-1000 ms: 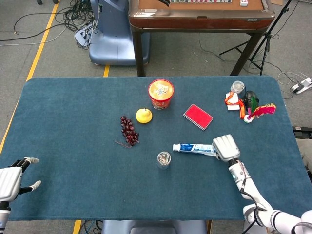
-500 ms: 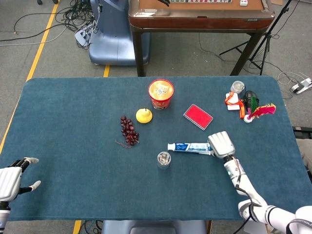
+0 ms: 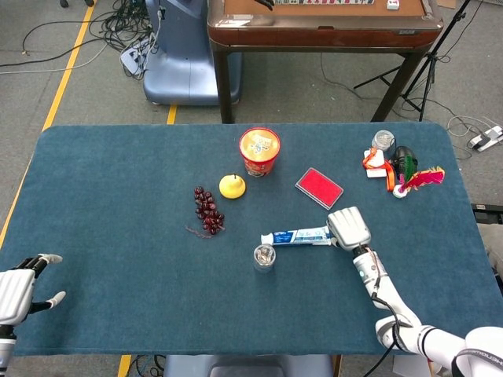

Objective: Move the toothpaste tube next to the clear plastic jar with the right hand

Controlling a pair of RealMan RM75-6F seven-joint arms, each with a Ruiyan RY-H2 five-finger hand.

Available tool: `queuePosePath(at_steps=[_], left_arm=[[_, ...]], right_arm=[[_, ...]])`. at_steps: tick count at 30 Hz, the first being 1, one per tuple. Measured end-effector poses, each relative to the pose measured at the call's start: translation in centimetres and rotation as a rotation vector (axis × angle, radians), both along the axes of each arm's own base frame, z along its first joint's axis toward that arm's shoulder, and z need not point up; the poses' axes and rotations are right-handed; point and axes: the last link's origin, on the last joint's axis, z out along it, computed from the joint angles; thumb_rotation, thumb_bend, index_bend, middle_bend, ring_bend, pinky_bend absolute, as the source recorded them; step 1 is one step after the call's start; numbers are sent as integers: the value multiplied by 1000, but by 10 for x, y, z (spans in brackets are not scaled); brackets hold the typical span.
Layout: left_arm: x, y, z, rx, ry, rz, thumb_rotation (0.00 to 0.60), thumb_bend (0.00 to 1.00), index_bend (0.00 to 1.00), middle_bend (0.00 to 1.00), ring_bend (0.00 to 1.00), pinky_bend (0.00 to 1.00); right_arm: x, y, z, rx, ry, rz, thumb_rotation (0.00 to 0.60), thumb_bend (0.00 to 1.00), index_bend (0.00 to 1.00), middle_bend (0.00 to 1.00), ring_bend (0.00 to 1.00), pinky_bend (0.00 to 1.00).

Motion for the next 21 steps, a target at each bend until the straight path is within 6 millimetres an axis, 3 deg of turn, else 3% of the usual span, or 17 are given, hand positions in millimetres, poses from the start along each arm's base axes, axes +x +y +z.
queuePosePath(at_steps=[8, 21], left_arm=[[0, 0, -1, -5, 3, 1, 600, 36, 334, 351, 356, 538], [0, 0, -4, -17, 14, 1, 600, 36, 334, 351, 356, 538]], right_arm=[[7, -4, 5, -25, -17, 16, 600, 0, 1000, 1000, 1000, 1000], [19, 17, 9, 10, -30, 60, 600, 0, 1000, 1000, 1000, 1000]])
